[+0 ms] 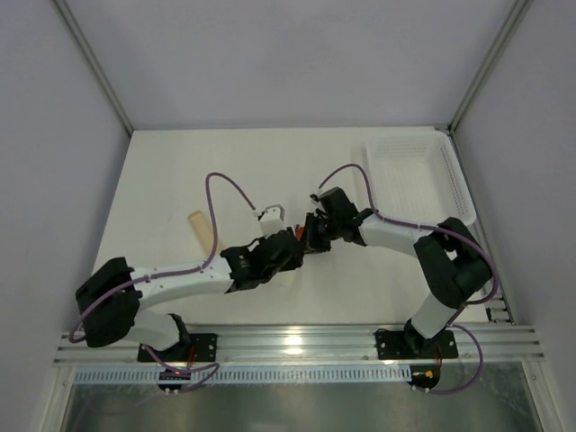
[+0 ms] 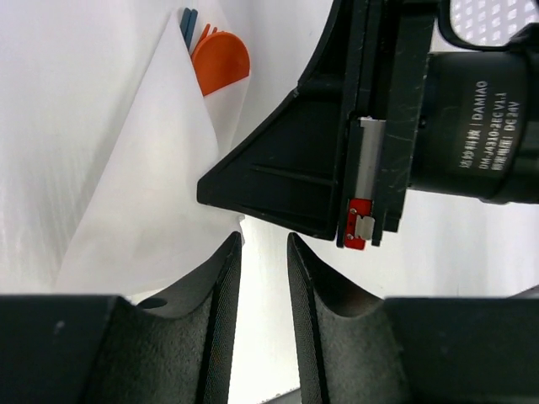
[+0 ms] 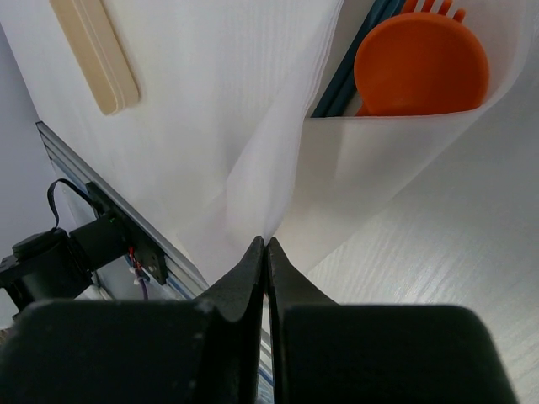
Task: Place the utensils on the paper napkin and roll it up
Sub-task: Roll the napkin at the center of the board.
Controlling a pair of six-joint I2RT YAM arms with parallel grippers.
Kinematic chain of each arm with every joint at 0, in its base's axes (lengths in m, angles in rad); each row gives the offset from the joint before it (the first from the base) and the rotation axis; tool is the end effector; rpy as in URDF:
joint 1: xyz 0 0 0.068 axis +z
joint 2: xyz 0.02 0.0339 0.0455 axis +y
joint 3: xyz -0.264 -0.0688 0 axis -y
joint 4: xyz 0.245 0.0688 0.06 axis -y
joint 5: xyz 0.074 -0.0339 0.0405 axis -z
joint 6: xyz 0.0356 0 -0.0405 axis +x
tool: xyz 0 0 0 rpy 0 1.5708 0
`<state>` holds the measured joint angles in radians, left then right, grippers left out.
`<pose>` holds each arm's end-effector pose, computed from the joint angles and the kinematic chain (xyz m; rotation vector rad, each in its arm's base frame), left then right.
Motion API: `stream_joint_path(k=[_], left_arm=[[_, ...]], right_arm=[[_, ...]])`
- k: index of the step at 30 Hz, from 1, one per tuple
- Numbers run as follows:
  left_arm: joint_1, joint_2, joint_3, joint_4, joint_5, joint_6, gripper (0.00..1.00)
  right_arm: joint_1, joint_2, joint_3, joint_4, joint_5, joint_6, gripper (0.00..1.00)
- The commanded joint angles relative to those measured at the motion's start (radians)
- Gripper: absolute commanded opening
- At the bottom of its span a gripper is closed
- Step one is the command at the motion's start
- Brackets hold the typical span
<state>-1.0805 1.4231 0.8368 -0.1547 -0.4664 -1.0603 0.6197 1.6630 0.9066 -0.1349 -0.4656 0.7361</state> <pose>0.1537 -0.2540 0.2176 -0.2155 2.2827 -0.6214 0.2595 0.2048 0.1696 -0.0685 2.6953 1.0917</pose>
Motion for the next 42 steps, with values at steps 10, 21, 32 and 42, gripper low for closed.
stream_joint_path(k=[10,21,32,42], left_arm=[[-0.028,-0.271,-0.202,0.125,0.008,0.08,0.23],[-0.101,-0.372,-0.404,0.318,-0.009,0.063,0.0],[-0.206,-0.234,-0.375,0.316,-0.155,0.083,0.0],[-0.141,-0.181,-0.384,0.331,-0.129,0.074,0.0]], right_arm=[[0.012,0.004,0.003,0.011,-0.025,-0.023,0.04],[0.011,0.011,0.009,0.032,-0.031,-0.021,0.04],[0.008,-0.008,0.003,0.031,-0.031,-0.026,0.04],[0.006,-0.014,-0.003,0.037,-0.035,-0.026,0.04]])
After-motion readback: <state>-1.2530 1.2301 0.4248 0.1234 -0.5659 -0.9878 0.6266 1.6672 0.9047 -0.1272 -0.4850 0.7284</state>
